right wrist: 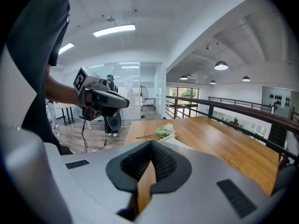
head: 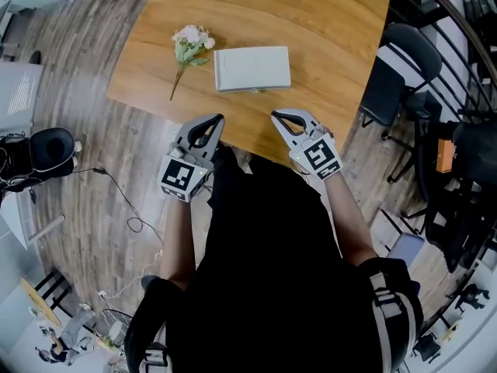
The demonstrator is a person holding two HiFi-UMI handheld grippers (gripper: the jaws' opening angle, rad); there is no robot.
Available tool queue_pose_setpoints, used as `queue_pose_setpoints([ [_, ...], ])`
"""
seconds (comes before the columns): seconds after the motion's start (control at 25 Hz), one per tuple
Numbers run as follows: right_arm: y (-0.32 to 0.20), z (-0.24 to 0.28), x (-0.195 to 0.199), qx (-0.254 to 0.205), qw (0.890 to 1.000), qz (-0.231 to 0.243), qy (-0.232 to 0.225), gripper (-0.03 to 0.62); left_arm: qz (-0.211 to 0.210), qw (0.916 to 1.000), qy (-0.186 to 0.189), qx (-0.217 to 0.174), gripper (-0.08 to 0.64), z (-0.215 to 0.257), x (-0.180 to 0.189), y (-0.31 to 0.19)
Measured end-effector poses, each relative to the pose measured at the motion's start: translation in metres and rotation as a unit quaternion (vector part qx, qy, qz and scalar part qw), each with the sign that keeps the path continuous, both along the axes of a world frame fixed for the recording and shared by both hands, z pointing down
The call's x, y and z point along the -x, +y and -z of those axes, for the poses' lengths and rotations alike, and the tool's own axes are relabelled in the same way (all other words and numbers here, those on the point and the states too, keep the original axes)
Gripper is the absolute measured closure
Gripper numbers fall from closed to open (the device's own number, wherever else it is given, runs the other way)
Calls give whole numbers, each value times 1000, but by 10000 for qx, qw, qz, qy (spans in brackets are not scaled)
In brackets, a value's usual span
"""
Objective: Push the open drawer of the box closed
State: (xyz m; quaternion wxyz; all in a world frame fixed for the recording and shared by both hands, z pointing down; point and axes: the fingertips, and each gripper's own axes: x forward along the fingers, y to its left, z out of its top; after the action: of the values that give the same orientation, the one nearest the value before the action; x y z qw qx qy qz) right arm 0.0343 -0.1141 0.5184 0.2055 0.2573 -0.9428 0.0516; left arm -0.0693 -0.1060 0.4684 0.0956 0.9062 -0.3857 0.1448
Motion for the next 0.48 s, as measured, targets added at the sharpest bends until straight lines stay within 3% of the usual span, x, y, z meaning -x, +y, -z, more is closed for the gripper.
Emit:
queue_pose_setpoints([
  [0.48, 4, 4, -18, -52, 10000, -6, -54, 578, 10, 10000, -1, -95, 537, 8, -16, 1],
])
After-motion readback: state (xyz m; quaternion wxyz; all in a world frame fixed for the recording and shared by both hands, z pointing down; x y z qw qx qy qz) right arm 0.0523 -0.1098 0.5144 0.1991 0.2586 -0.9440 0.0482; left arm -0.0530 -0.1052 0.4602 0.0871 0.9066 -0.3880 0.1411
